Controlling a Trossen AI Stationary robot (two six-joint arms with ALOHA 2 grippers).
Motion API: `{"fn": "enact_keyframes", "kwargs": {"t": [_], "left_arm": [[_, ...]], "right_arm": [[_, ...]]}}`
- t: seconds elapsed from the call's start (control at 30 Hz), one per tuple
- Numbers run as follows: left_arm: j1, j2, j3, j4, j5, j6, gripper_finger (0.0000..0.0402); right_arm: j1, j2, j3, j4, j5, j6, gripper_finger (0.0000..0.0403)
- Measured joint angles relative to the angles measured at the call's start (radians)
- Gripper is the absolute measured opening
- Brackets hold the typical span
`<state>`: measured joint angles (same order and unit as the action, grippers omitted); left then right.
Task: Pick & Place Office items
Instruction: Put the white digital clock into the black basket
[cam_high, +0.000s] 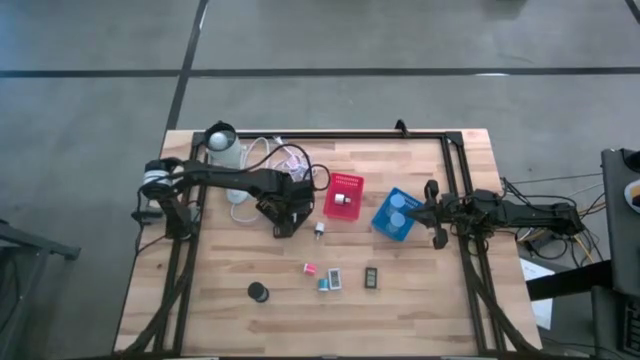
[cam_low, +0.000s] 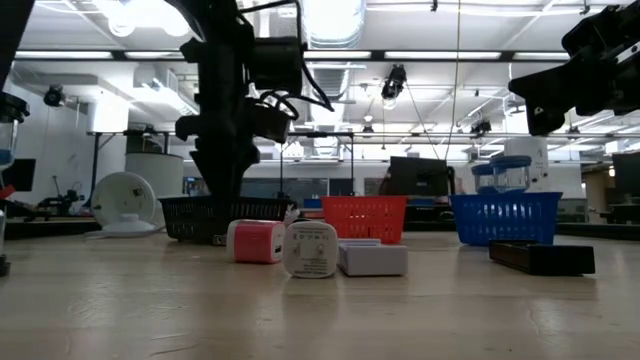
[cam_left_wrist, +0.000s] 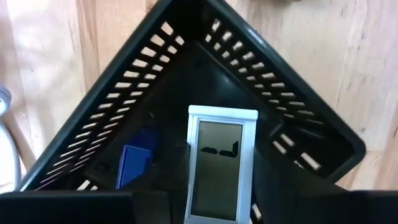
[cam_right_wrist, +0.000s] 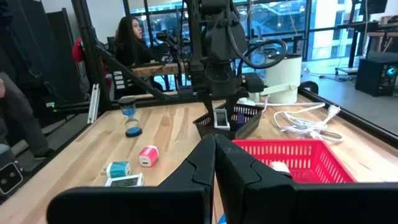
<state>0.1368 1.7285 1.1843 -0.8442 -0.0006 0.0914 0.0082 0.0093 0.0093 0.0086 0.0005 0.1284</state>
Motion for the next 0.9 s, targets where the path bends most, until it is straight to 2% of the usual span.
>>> {"fn": "enact_keyframes", "kwargs": {"t": [0.73,0.9], "left_arm": [[0.002,0.066,-0.002,-0.002,-0.027,0.082,0.0142],[0.002,0.067,-0.002,-0.002,-0.027,0.085,0.0178]], "right_arm": [[0.0,0.0,0.0,0.0,0.0,0.0,0.0008],[0.0,0.0,0.0,0.0,0.0,0.0,0.0008]]}}
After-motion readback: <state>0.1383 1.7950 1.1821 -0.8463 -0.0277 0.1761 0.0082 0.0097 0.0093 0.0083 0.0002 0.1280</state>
